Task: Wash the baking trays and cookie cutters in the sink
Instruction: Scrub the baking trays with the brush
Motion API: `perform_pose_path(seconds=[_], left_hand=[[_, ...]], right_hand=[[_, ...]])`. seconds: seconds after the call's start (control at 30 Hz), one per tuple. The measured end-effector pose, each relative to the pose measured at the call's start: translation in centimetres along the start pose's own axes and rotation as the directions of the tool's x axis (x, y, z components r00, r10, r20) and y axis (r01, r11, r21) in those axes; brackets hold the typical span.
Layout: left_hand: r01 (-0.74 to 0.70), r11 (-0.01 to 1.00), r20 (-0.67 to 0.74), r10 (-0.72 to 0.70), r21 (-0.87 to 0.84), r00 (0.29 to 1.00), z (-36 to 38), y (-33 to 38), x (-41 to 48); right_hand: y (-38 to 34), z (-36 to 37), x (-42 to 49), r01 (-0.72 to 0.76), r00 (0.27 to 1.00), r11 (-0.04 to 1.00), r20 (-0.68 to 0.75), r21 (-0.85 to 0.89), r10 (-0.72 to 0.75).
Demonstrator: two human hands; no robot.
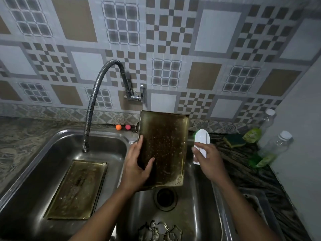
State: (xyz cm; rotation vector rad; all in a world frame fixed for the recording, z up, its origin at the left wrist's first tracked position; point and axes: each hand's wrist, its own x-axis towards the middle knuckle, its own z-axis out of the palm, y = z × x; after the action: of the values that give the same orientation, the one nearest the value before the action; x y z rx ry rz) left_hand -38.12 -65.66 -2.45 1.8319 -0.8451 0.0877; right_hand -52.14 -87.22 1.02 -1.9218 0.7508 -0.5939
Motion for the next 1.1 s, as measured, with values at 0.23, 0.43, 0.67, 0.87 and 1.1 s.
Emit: perform_pose_path(seconds=[0.23, 0.43, 0.67, 0.87, 1.1], left_hand=[[-0.040, 0.999, -0.064, 0.039, -0.020, 0.997, 0.9, 0.9, 1.9], [0.095, 0.995, -0.002, -0.095, -0.002, 0.995, 2.2, 3.5, 2.3], [0.169, 0.925, 0.253, -0.083, -0.340, 0.964, 4.2, 6.7, 0.9], [0.308, 0.797, 0.102, -0.300, -0.520, 0.948, 3.8, 6.7, 1.3], [0.296, 0.849, 0.014, -0.323, -0.438, 0.946, 2.7, 5.2, 1.8]], right_hand=[[-0.9, -0.6, 0.4, -0.008, 0.970, 0.997, 0.243, 0.076, -0.010], [-0.7, 1.4, -1.4, 0.048, 0.999, 0.999, -0.008, -0.017, -0.049], [-1.5, 4.8, -4.6, 0.247, 0.967, 0.925, 0.004, -0.287, -0.257], [-3.1, 5.1, -5.5, 0.333, 0.943, 0.905, 0.114, -0.266, -0.314], [-4.8, 2.6, -2.8, 0.248, 0.964, 0.956, -0.059, -0.157, -0.259]])
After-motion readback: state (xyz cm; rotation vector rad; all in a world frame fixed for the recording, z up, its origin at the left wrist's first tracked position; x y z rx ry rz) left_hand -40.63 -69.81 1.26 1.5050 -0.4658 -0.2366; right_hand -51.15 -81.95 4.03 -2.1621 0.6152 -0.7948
